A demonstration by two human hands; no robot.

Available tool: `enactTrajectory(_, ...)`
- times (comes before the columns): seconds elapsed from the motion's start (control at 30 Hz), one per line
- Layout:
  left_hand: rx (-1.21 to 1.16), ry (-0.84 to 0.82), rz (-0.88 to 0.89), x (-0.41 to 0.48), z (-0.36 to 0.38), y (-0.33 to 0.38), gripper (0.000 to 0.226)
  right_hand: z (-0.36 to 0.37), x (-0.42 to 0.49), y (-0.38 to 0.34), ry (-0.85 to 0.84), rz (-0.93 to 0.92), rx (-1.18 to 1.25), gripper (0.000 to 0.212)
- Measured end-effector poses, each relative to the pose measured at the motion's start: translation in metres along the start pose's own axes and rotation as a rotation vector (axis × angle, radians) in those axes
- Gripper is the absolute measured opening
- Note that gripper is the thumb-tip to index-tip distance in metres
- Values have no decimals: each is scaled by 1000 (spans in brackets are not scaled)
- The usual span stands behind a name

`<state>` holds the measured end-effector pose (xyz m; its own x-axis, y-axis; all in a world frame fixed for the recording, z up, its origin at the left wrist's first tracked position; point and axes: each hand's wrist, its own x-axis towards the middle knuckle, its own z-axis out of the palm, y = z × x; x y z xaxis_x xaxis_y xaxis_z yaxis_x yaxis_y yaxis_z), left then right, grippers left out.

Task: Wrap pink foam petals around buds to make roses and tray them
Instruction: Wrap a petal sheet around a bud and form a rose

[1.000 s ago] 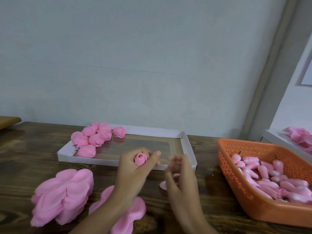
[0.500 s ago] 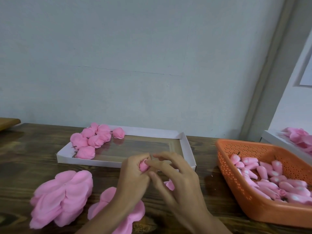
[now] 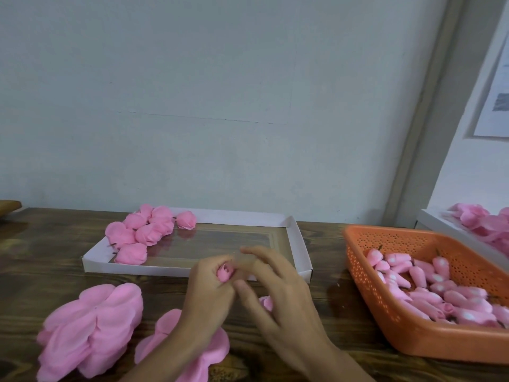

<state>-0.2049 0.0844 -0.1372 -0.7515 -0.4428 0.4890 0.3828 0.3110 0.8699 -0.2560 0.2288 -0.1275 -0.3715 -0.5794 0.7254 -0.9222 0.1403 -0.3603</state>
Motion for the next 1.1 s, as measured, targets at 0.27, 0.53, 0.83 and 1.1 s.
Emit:
enactTrajectory(0.27, -4, 49, -77, 1, -1, 4, 56, -20, 3, 55, -246, 394, -448, 27)
enactTrajectory(0.53, -3, 35, -88, 0, -3, 3, 50, -23, 5, 62, -447, 597, -202, 15)
enactTrajectory(0.83, -30, 46, -132, 2, -4, 3, 53, -27, 16, 57, -307, 840, 278, 19)
enactTrajectory(1.1, 52, -17, -151, 5, -6, -4, 48, -32, 13, 55, -330, 895, 665, 18)
